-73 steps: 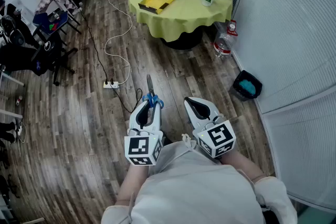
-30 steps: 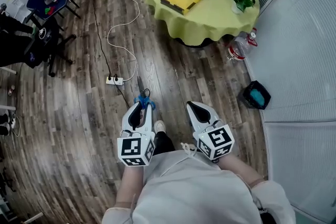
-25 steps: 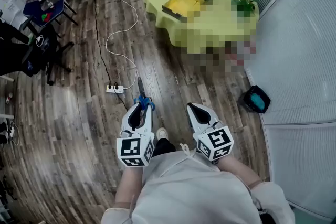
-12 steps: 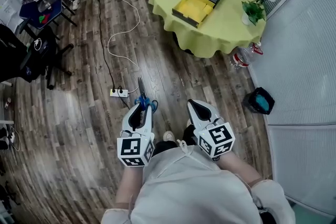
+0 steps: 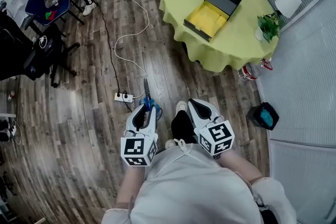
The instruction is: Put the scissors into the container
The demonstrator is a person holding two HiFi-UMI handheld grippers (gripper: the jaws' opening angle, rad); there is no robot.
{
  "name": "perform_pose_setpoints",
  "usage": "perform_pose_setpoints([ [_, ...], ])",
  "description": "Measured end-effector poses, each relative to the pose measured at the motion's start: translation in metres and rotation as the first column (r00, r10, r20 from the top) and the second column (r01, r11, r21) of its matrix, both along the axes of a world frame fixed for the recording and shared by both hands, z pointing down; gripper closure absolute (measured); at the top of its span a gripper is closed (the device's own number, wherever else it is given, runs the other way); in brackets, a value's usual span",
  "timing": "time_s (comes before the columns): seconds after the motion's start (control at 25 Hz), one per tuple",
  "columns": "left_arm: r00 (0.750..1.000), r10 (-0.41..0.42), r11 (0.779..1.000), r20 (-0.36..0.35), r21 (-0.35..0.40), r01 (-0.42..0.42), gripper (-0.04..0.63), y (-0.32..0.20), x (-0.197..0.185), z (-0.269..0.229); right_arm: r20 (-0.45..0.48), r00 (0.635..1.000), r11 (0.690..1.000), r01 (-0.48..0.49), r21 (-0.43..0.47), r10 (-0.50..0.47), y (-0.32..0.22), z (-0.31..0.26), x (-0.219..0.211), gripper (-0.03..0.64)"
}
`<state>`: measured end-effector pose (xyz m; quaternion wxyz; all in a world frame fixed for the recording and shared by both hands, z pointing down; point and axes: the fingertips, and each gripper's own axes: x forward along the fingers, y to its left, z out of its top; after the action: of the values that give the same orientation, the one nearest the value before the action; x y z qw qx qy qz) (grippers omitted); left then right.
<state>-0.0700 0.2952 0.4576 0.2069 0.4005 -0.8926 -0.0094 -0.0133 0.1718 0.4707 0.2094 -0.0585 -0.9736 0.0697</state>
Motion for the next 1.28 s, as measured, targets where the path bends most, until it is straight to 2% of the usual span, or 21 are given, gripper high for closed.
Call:
perform_pose_setpoints([
  [0.36, 0.999, -0.022, 0.999, 0.047, -0.026, 0.023, 0.511, -0.083, -0.101, -0.026, 0.056, 0.998, 0.999, 0.031, -0.012, -0.030, -0.084, -0.022, -0.109, 0.618],
  [0.64, 0.998, 0.011, 0.999, 0.068, -0.033, -0.008, 0.511, -0.168, -0.169, -0.023, 0.073, 0.997, 1.000, -0.001, -0.020, 0.002, -0.167, -0.015, -0.169, 0.618],
  [0.84, 0.994, 0.068, 0.996, 0.085, -0.061, -0.063, 0.511, -0.221, -0.194, -0.024, 0.071, 0.996, 0.998, -0.054, -0.027, 0.056, -0.217, -0.012, -0.186, 0.618],
  [1.08, 0.988, 0.145, 0.987, 0.059, -0.085, -0.139, 0.511, -0.273, -0.213, -0.013, 0.059, 0.986, 0.987, -0.154, -0.054, 0.157, -0.267, -0.001, -0.187, 0.618],
  [1.28, 0.965, 0.261, 0.961, 0.025, -0.106, -0.257, 0.511, -0.319, -0.222, -0.004, 0.033, 0.962, 0.961, -0.270, -0.065, 0.272, -0.302, 0.004, -0.180, 0.618],
])
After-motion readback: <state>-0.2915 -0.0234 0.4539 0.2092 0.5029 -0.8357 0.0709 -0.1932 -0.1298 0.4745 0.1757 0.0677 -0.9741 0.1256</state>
